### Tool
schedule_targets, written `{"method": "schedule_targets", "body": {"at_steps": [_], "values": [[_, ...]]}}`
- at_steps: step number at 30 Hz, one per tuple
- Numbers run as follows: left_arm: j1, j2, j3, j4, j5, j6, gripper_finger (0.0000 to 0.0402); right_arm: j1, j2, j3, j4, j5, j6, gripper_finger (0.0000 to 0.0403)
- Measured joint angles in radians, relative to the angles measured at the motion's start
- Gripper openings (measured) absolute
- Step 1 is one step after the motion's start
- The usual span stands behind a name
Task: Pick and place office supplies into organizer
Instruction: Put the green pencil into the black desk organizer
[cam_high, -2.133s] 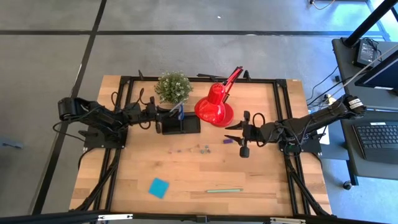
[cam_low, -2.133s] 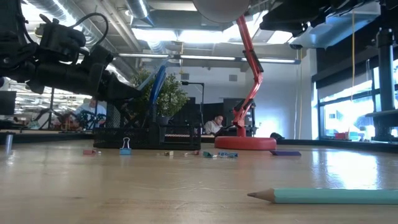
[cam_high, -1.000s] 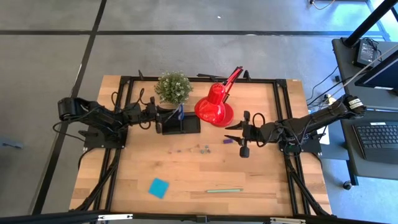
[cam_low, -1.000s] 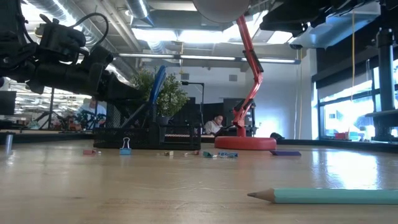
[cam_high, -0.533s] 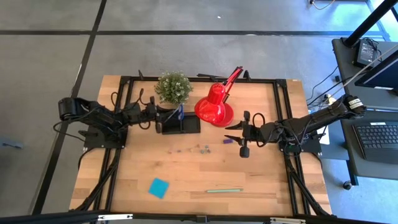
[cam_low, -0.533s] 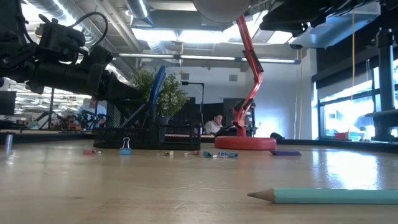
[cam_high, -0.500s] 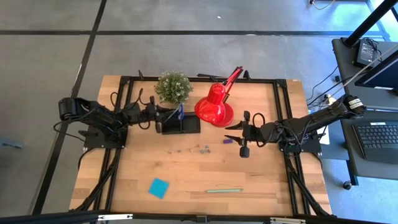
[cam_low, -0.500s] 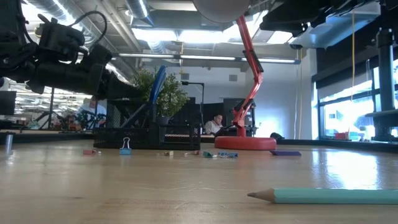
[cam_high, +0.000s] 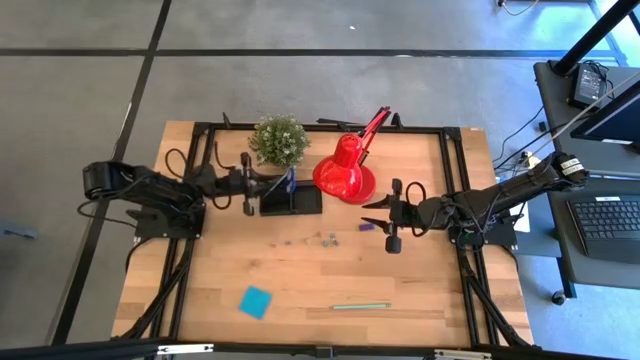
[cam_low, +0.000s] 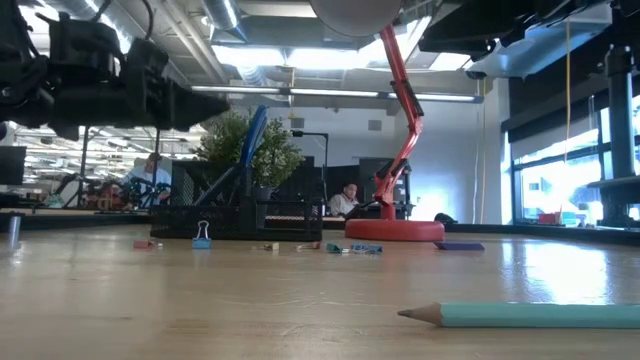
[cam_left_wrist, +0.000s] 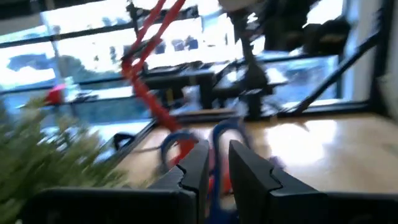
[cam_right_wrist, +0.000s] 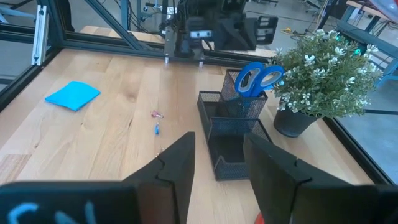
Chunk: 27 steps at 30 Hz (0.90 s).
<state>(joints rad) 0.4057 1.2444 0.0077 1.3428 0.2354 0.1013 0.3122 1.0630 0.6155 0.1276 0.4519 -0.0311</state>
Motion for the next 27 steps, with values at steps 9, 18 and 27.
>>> {"method": "schedule_targets", "body": {"at_steps": [9,18,27], "values": [[-0.128,-0.044,0.101,-0.041,0.269,0.027,0.0057,0.0,0.0,0.0,0.0,0.0,0.001,0.0141],[-0.401,-0.044,0.386,-0.588,0.092,0.204,0.0057,0.0,0.0,0.0,0.001,0.0,0.015,0.0141],[-0.671,0.018,0.574,-0.92,-0.258,0.215,0.0057,0.007,0.003,0.0,-0.067,-0.084,0.078,0.0141]]}}
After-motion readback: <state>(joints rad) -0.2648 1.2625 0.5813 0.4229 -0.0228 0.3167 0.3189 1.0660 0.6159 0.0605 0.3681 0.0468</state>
